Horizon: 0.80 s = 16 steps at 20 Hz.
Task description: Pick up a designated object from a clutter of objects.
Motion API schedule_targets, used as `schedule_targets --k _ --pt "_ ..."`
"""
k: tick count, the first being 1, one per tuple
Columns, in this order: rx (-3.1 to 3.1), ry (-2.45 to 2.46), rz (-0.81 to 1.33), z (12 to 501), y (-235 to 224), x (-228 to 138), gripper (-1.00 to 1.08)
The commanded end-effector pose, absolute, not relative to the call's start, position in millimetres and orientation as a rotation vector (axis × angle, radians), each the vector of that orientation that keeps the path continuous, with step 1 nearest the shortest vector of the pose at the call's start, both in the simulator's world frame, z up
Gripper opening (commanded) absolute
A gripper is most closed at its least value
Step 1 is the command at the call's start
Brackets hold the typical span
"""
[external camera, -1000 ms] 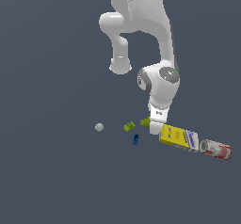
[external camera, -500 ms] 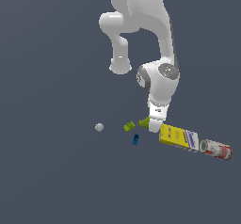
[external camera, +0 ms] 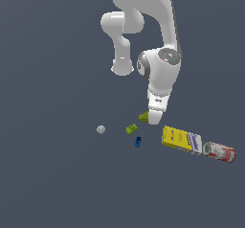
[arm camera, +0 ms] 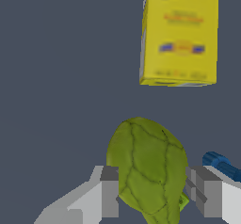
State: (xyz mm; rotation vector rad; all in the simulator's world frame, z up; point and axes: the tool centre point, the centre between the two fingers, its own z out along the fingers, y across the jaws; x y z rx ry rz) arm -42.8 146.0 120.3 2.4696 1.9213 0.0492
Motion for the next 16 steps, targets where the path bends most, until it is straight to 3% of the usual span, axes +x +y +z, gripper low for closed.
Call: schedule_targets --k 1,16 --pt "2.470 1.920 0.049 138 140 -50 -1.00" --pt "2.486 1.917 0.028 251 104 -99 -1.00"
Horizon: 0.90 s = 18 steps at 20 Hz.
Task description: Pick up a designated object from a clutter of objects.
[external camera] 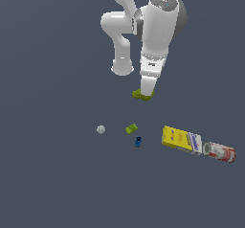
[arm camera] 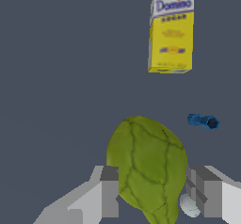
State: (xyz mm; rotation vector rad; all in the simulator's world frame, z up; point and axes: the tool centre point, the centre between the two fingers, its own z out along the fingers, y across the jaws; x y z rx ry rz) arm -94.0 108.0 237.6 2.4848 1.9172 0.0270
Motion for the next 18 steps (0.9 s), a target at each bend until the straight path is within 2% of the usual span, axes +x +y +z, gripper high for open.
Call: schedule_targets --k 1,10,18 --pt "2.487 1.917 0.026 259 102 -102 -1.00" --pt "2.494 1.912 0.012 322 82 -127 -1.00" --pt "2.497 1.908 0.003 355 71 -138 -1.00"
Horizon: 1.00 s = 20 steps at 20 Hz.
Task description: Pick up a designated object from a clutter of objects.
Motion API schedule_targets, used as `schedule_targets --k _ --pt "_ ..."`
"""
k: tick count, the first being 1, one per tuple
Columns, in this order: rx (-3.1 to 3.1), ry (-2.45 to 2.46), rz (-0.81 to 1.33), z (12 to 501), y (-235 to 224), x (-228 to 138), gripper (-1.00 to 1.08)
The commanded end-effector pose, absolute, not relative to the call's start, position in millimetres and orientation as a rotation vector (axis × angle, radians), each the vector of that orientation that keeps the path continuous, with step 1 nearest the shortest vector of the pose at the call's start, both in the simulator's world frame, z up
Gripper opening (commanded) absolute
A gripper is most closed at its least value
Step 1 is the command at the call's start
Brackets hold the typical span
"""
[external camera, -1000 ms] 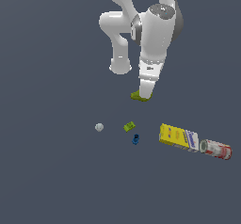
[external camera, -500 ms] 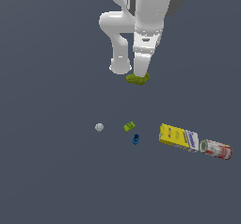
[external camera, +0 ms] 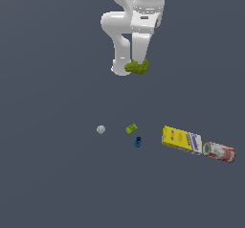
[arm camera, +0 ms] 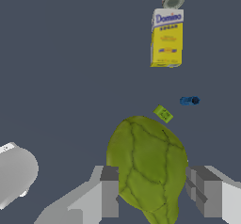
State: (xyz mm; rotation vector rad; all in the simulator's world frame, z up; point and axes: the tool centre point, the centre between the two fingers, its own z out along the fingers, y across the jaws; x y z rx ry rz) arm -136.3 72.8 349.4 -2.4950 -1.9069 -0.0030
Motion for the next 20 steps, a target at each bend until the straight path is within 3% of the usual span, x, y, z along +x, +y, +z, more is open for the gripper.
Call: schedule_targets --k 1,20 --pt "-2.496 -1.907 -0.002 357 71 -138 -1.00" --pt "-2.496 -1.906 0.001 385 90 -141 -1.00"
